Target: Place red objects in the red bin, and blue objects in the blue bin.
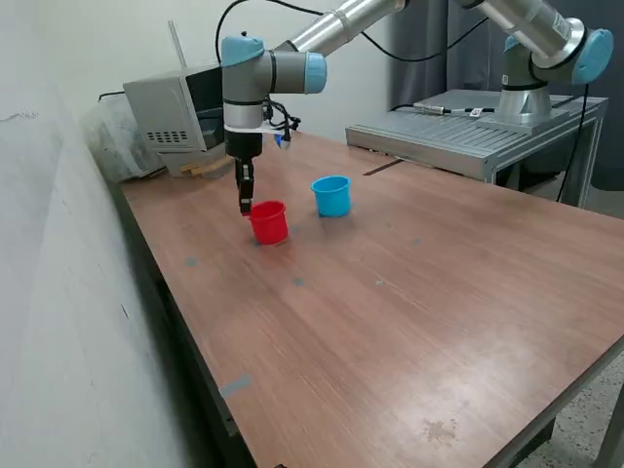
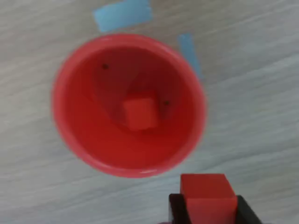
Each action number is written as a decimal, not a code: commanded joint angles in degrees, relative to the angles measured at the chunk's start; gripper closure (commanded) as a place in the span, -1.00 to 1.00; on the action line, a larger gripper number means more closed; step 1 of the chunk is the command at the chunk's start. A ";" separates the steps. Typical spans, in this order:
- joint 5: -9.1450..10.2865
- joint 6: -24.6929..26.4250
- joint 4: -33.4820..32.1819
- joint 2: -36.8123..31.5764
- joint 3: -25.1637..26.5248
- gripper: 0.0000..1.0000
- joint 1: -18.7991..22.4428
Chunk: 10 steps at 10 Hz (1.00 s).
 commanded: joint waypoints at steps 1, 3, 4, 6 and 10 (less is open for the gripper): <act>-1.45 -0.46 1.46 -1.60 2.21 1.00 -1.73; -1.73 -0.46 1.56 -3.01 3.35 1.00 -1.38; -1.73 -0.46 1.64 -3.36 4.49 1.00 -1.12; -1.73 -0.55 3.57 -3.63 4.94 1.00 -1.12; -1.73 -0.55 3.58 -3.72 6.87 1.00 -1.12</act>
